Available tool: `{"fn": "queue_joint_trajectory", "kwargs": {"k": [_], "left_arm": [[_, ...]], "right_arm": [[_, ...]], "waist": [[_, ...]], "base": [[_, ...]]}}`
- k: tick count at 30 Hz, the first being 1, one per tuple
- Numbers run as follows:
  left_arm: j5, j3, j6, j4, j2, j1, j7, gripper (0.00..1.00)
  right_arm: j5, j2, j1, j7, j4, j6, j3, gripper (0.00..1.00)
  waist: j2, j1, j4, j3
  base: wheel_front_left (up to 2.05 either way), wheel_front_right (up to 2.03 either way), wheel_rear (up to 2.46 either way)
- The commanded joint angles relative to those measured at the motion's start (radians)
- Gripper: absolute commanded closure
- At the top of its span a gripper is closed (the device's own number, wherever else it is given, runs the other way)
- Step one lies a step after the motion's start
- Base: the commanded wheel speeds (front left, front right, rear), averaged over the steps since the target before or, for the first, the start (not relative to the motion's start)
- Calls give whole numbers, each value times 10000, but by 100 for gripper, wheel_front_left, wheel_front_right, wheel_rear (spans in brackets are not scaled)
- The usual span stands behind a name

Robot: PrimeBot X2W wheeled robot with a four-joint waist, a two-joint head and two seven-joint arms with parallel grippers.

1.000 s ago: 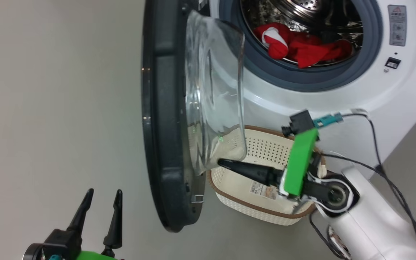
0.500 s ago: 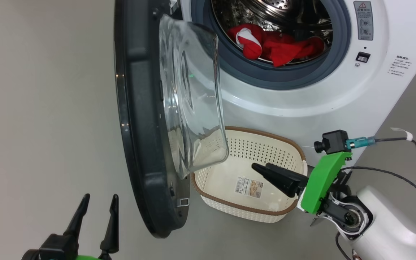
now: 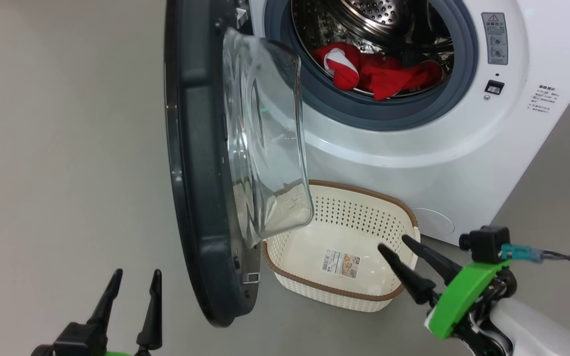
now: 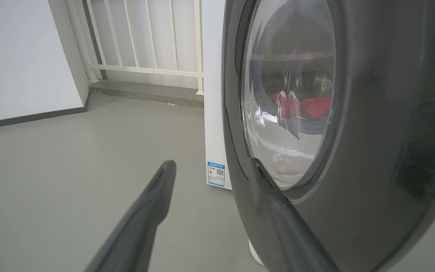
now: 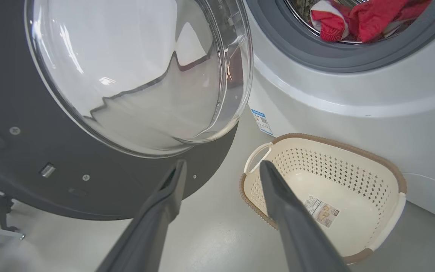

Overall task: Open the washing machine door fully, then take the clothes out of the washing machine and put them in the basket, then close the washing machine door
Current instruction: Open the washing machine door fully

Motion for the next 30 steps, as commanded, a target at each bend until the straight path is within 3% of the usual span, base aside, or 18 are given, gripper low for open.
{"fn": "queue_joint_trajectory", "kwargs": {"k": [1, 5, 10, 18, 30], "left_arm": [[-18, 357, -31, -178, 145, -42, -94, 0], [-8, 405, -31, -169, 145, -35, -94, 0], [-7, 435, -31, -185, 145, -60, -94, 0], [4, 410, -31, -205, 145, -92, -94, 0], [-20, 360, -1, -228, 145, -106, -94, 0]], "right_arm": [[-793, -330, -164, -604, 90, 16, 474, 0], [-1378, -241, -181, -868, 329, 16, 382, 0], [-3485, 255, 641, -885, -563, 16, -1977, 0], [-5860, 992, 1970, -887, -1625, 16, -4095, 0], [-7737, 1838, 3511, -888, -2034, 16, -6032, 0]], "waist": [[0, 0, 14, -7], [0, 0, -12, -7], [0, 0, -51, 38], [0, 0, -19, 36], [0, 0, 120, 56]], "base": [[0, 0, 0], [0, 0, 0], [0, 0, 0], [0, 0, 0], [0, 0, 0]]}}
